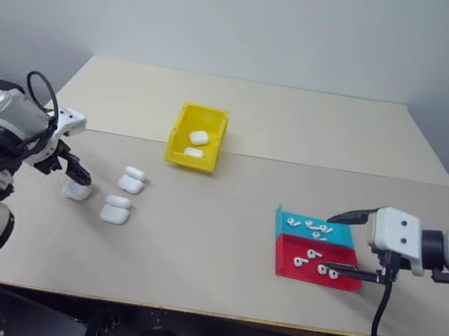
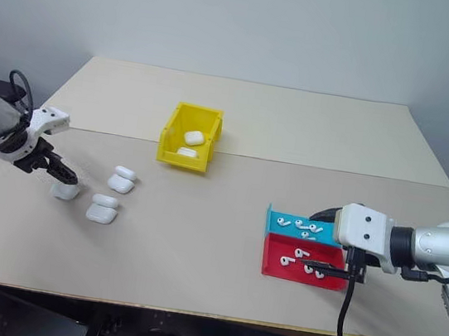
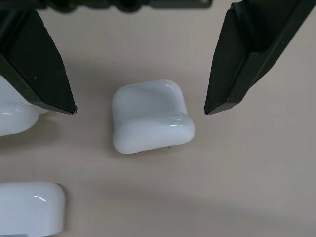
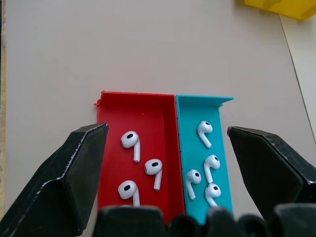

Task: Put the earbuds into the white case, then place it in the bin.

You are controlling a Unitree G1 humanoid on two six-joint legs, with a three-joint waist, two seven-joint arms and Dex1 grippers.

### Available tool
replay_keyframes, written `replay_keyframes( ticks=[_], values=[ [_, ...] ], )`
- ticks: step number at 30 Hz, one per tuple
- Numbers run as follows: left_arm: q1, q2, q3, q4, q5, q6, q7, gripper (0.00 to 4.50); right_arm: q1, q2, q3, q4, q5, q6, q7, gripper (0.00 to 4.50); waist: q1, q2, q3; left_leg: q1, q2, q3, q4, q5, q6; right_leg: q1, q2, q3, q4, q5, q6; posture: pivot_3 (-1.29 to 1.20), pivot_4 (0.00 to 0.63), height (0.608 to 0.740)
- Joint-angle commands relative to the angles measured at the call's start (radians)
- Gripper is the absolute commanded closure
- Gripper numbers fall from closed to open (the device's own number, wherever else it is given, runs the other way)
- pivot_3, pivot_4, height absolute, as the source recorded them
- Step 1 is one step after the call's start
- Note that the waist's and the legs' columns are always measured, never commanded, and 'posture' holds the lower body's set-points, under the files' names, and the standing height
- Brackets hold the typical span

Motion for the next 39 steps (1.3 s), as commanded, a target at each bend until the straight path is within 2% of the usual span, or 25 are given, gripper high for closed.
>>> replay_keyframes(
  ticks=[1,20,29,39],
  values=[
    [-0.027,-0.016,0.028,0.062,0.057,0.009,0.0,0.0,0.008,-0.002,-0.024,-0.028,0.006,0.0,-0.007,0.02,0.001,0.0,0.0,0.0,0.0,0.0,0.0,0.0,0.0,0.0,0.0,0.0,0.0,0.0,0.0,0.0,0.15,0.74],
    [0.028,-0.08,0.112,0.102,0.129,0.086,0.012,0.0,-0.004,0.008,0.017,-0.028,-0.012,-0.003,-0.031,0.02,0.001,0.0,0.0,0.0,0.0,-0.001,0.002,0.0,0.0,0.0,0.0,0.0,0.001,0.0,0.0,0.0,0.15,0.74],
    [0.075,-0.107,0.134,0.101,0.14,0.069,0.045,0.0,0.007,0.004,0.005,-0.043,-0.013,0.007,-0.033,0.02,0.001,-0.001,0.0,-0.001,0.0,-0.001,0.002,0.0,0.0,0.0,0.0,0.0,0.001,0.0,0.0,0.0,0.15,0.74],
    [0.051,-0.13,0.182,0.146,0.152,0.028,0.088,0.0,0.005,0.01,0.01,-0.046,-0.017,0.012,-0.044,0.02,0.001,-0.001,0.0,-0.001,0.0,-0.001,0.002,0.0,0.0,0.0,0.0,-0.001,0.001,0.0,0.0,0.0,0.15,0.74]
  ],
)
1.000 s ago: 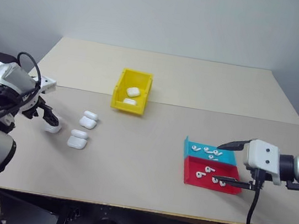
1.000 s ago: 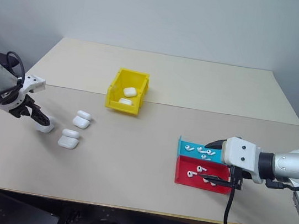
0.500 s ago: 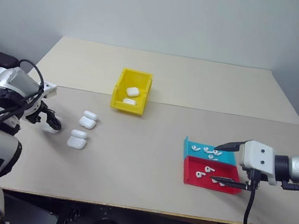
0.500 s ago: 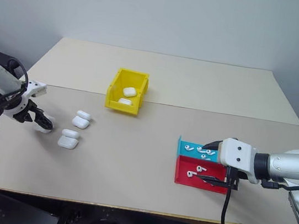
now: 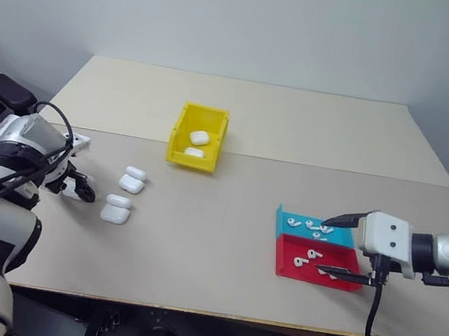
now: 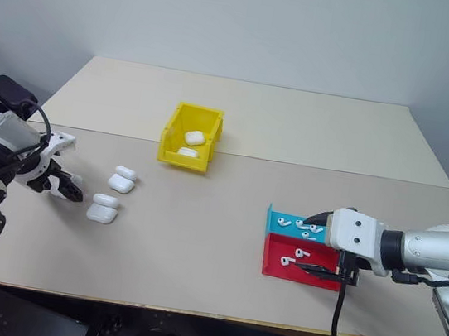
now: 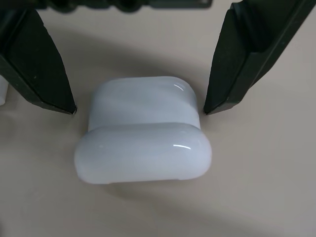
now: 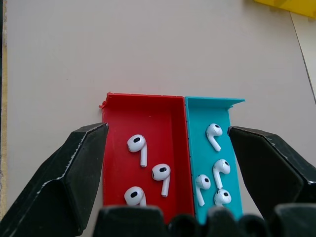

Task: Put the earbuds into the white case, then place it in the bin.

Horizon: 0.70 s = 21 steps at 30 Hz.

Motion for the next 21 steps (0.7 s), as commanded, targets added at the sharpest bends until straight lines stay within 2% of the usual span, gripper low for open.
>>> replay_keyframes(
  ticks=[1,12,15,19,21],
  values=[
    [-0.028,0.001,0.023,0.017,0.031,-0.02,0.015,0.0,-0.002,-0.003,-0.025,-0.025,0.003,0.006,-0.013,0.02,0.0,0.0,0.0,0.0,0.0,0.0,0.0,0.0,0.0,0.0,0.0,0.0,0.0,0.0,0.0,0.0,0.15,0.74],
    [-0.012,-0.012,0.048,0.056,0.053,-0.056,0.016,0.0,0.006,-0.004,-0.024,-0.029,0.003,0.006,-0.021,0.02,0.0,0.0,0.0,0.0,0.0,0.0,0.0,0.0,0.0,0.0,0.0,0.0,0.001,0.0,0.0,0.0,0.15,0.74],
    [-0.006,-0.016,0.045,0.047,0.063,-0.06,0.015,0.57,0.006,-0.004,-0.024,-0.028,0.003,0.005,-0.021,0.0,0.0,0.0,0.0,0.0,0.0,0.0,0.0,0.0,0.0,0.0,0.0,0.0,0.001,0.0,0.0,0.0,0.15,0.74],
    [-0.006,-0.013,0.041,0.028,0.069,-0.056,-0.009,1.72,0.005,-0.002,-0.022,-0.027,0.002,0.002,-0.021,0.0,0.0,0.0,0.0,0.0,0.0,0.0,0.0,0.0,0.0,0.0,0.0,0.0,0.001,0.0,0.0,0.0,0.15,0.74],
    [-0.012,-0.007,0.053,0.016,0.072,-0.06,-0.004,1.72,0.002,0.002,-0.015,-0.025,-0.002,0.0,-0.024,0.0,0.0,0.0,0.0,0.0,0.0,0.0,0.0,0.0,0.0,0.0,0.0,0.0,0.001,0.0,0.0,0.0,0.15,0.74]
  ],
)
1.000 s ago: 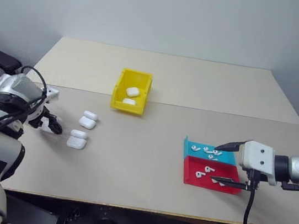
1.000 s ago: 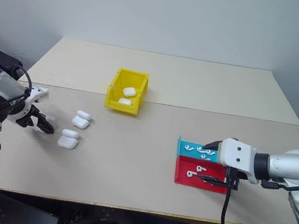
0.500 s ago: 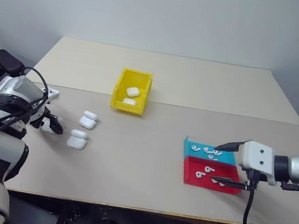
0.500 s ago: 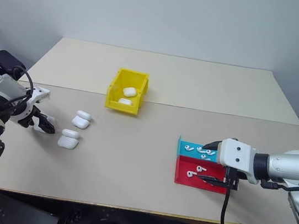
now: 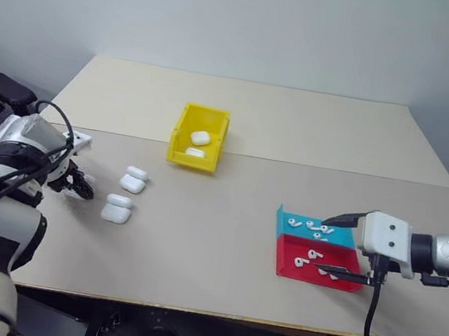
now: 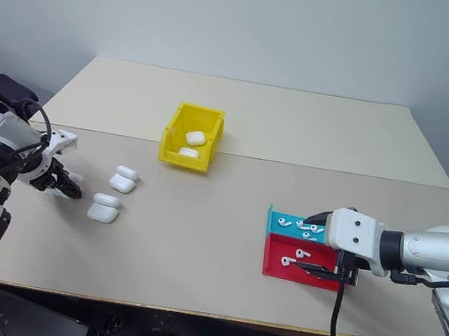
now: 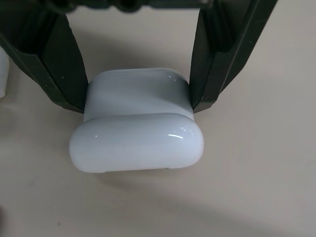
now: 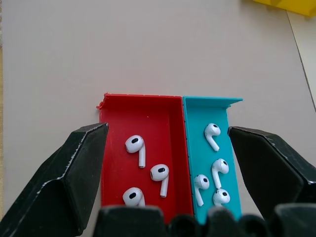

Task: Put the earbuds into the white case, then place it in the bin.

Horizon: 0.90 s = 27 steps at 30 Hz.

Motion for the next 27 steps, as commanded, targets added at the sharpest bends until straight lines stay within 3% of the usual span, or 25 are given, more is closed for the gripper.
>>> replay_keyframes(
  ticks=[1,5,8,11,16,21,25,27],
  values=[
    [-0.011,0.021,0.024,-0.031,0.02,-0.009,0.017,1.72,-0.008,0.004,-0.012,-0.015,-0.003,-0.01,-0.008,0.0,0.0,0.0,0.0,0.0,0.0,0.0,0.0,0.0,0.0,0.0,0.0,0.0,0.0,0.0,0.0,0.0,0.15,0.74],
    [-0.011,0.064,0.072,-0.198,0.021,-0.022,0.053,1.72,-0.018,0.002,-0.021,-0.011,-0.005,-0.01,-0.01,0.0,0.0,-0.001,0.001,-0.001,0.0,0.0,0.0,0.0,0.0,0.0,0.0,0.0,-0.001,0.0,0.0,0.0,0.15,0.74],
    [-0.015,0.091,0.158,-0.401,-0.019,0.081,0.085,1.72,-0.021,-0.015,-0.037,-0.008,-0.004,-0.017,0.006,0.0,0.0,-0.001,0.001,-0.002,0.0,-0.001,0.0,0.0,-0.001,-0.001,0.0,0.0,-0.001,0.0,0.0,0.0,0.15,0.74],
    [0.02,0.107,0.262,-0.615,-0.078,0.192,0.104,1.72,-0.039,-0.041,-0.055,0.001,0.007,-0.012,0.034,0.0,0.0,-0.001,0.001,-0.004,0.0,-0.001,0.002,0.001,-0.001,-0.002,0.0,0.0,-0.001,0.0,0.0,0.0,0.15,0.74],
    [0.176,0.077,0.492,-0.945,-0.21,0.184,0.139,1.72,-0.09,-0.107,-0.041,0.018,0.027,0.004,0.114,0.0,-0.005,0.0,0.0,-0.003,0.0,-0.002,0.003,0.001,-0.002,-0.002,-0.001,0.001,0.001,0.0,0.001,0.0,0.15,0.74],
    [0.43,-0.108,0.71,-1.222,-0.359,-0.15,0.19,1.72,-0.188,-0.193,0.045,0.043,0.006,0.029,0.22,0.0,-0.004,0.001,0.0,-0.001,0.001,-0.002,0.004,0.001,-0.001,-0.001,0.0,0.001,0.005,-0.001,-0.001,0.0,0.15,0.74],
    [0.61,-0.301,0.724,-1.244,-0.447,-0.587,0.139,1.72,-0.228,-0.235,0.144,0.057,-0.071,0.015,0.27,0.0,0.0,0.002,-0.001,0.001,0.001,-0.001,0.005,0.0,0.0,0.002,-0.001,0.0,0.004,-0.001,-0.001,0.0,0.15,0.74],
    [0.665,-0.34,0.698,-1.239,-0.477,-0.703,0.097,1.72,-0.239,-0.239,0.17,0.068,-0.097,-0.006,0.29,0.0,0.0,0.002,-0.001,0.002,0.001,0.0,0.006,0.0,0.0,0.002,-0.001,0.001,0.003,-0.001,-0.001,0.0,0.15,0.74]
  ],
)
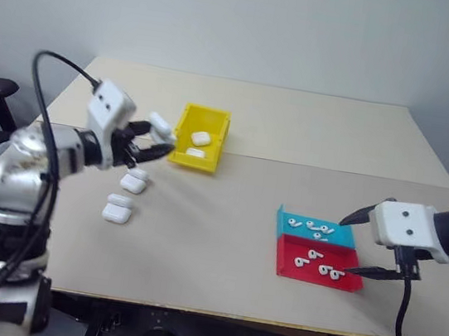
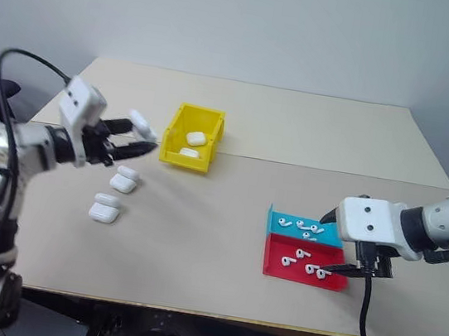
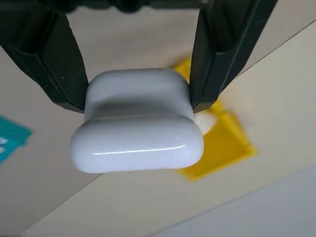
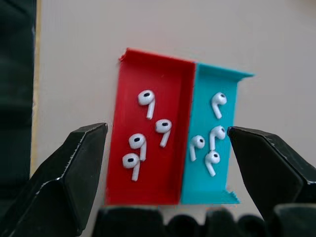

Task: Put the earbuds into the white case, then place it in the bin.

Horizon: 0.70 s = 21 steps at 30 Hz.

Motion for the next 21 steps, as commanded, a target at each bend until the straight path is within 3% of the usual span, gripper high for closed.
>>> replay_keyframes(
  ticks=[1,5,13,18,21],
  values=[
    [0.047,-0.03,-0.016,-0.03,-0.062,-0.217,-0.06,1.72,-0.026,-0.026,0.028,0.02,-0.044,-0.039,0.044,0.0,0.0,0.0,0.0,0.0,0.0,0.0,0.0,0.0,0.0,0.0,0.0,0.0,0.0,0.0,0.0,0.0,0.15,0.74],
    [0.149,-0.141,-0.117,0.022,-0.08,-0.435,-0.109,1.72,-0.066,-0.016,0.121,0.054,-0.152,-0.084,0.077,0.0,0.0,0.006,-0.004,0.0,0.0,0.0,0.0,-0.001,0.001,0.001,0.0,0.0,-0.001,0.0,0.0,0.0,0.15,0.74],
    [0.237,-0.231,-0.258,0.122,-0.091,-0.741,-0.225,1.72,-0.143,0.046,0.261,0.097,-0.307,0.005,0.083,0.0,-0.001,0.007,-0.004,0.0,0.0,0.001,0.001,-0.002,0.004,0.001,0.0,0.0,-0.002,0.0,0.0,0.0,0.15,0.74],
    [0.249,-0.247,-0.297,0.153,-0.069,-0.806,-0.197,1.72,-0.123,0.077,0.287,0.109,-0.35,0.009,0.064,1.25,0.0,0.007,-0.004,0.0,0.0,0.001,0.001,-0.003,0.005,0.001,0.0,0.0,-0.003,0.0,0.0,0.0,0.15,0.74],
    [0.242,-0.248,-0.311,0.165,-0.063,-0.817,-0.176,1.72,-0.119,0.109,0.3,0.126,-0.395,0.018,0.03,1.25,0.0,0.008,-0.005,0.0,0.0,0.0,0.001,-0.003,0.005,0.002,0.0,-0.001,-0.003,0.0,0.0,0.0,0.15,0.74]
  ],
)
